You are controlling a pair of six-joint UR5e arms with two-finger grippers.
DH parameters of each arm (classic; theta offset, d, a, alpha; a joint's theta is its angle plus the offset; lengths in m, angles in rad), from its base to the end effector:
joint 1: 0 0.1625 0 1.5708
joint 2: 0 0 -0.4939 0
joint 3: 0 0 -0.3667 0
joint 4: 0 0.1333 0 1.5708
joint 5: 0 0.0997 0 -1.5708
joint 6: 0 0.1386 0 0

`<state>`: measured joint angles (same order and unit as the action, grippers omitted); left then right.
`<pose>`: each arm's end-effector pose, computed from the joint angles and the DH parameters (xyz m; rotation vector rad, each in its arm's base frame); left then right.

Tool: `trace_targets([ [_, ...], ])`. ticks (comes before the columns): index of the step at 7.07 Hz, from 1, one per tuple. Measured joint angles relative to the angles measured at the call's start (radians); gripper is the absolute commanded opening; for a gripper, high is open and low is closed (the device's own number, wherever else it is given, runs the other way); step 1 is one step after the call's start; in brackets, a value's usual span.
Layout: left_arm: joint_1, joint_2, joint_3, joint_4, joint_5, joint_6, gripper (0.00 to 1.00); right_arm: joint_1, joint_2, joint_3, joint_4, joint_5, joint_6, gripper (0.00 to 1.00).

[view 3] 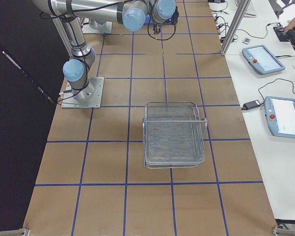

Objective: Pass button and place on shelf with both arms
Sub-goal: 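Lift the red button with the left gripper while the right arm moves inward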

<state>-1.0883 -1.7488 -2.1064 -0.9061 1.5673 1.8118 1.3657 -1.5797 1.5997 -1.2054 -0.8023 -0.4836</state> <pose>0.0938 -0.4673 0.2653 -1.9091 -2.4366 -0.0262 0.1399 -0.4552 0.5192 -0.1392 2.2981 0.1083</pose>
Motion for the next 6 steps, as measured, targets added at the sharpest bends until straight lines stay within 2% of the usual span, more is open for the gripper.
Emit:
trace_targets([
  [2, -0.063, 0.079, 0.136, -0.222, -0.049, -0.037, 0.0, 0.008, -0.007, -0.002, -0.007, 0.087, 0.005, 1.0],
  [4, -0.249, 0.136, 0.305, -0.437, -0.062, -0.167, 0.0, 0.009, -0.009, -0.003, -0.008, 0.159, 0.009, 1.0],
  [6, -0.481, 0.171, 0.37, -0.501, -0.106, -0.317, 0.0, 0.009, -0.019, 0.001, -0.005, 0.168, 0.084, 1.0],
])
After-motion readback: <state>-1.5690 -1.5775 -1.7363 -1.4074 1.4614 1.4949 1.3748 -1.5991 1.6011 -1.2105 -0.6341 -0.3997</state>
